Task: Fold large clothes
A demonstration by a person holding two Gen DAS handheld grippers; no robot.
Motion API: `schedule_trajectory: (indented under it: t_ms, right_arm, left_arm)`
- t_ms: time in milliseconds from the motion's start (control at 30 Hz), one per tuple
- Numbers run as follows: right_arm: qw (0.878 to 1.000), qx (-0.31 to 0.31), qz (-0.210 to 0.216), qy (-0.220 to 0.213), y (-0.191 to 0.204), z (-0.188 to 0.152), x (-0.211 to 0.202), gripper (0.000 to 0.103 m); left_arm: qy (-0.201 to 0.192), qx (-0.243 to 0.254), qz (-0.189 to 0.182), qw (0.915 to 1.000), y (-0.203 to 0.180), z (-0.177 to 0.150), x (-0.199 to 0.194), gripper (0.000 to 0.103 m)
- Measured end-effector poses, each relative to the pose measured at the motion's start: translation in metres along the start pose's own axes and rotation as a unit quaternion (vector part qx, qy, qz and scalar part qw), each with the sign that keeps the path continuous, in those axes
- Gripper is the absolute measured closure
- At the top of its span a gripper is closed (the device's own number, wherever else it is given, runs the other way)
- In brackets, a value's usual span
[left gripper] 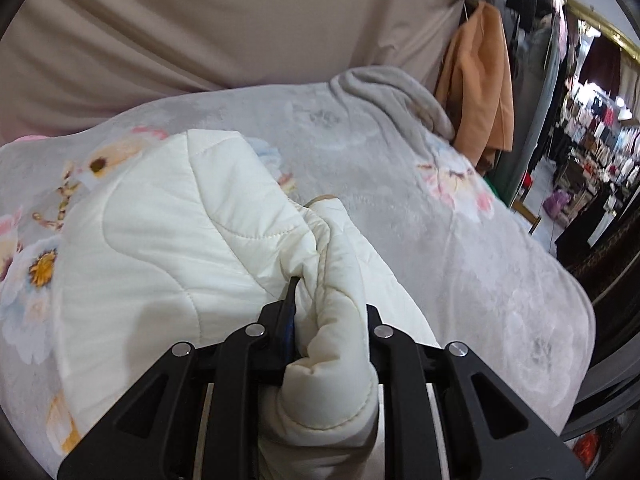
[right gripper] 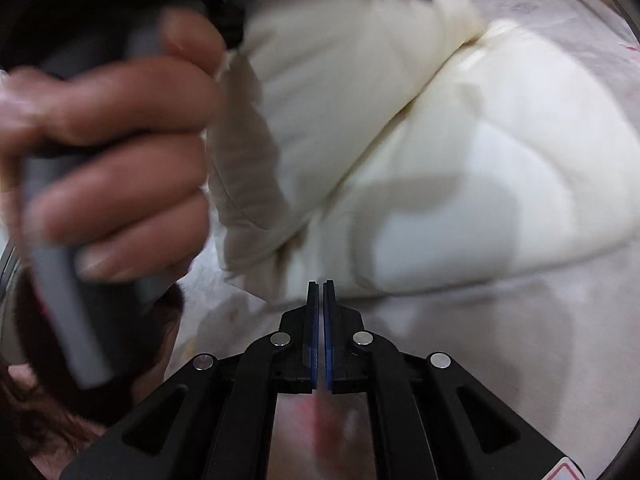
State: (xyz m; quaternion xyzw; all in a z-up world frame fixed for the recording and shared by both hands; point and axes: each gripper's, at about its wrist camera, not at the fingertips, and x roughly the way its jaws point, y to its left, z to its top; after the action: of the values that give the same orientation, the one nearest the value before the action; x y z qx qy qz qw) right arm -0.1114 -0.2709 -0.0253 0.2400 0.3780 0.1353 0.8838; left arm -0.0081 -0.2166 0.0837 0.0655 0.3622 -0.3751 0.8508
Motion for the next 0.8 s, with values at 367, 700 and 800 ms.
schedule_trajectory:
  t_ms: [367,700,800]
  right_arm:
    - [0.985,0.109,-0.098,-0.094,-0.086,0.005,-0.101,0.092]
    - [0.981,0.068,-0.036,-0.176,-0.077,0.087,-0.142,0.028]
    - [0.988,0.050,-0.001,-0.145,-0.063,0.111,-0.117,0.020]
  left_arm:
    - [0.023,0.046,0.032,0.9982,-0.028,-0.019,0.041,0.075]
    - [-0.101,-0.043,-0.004,0.9940,0.037,-0.026,-0.107,0.027]
    - [-0.101,-0.090,0.035,0.9902,0.071,-0.040,-0.122,0.025]
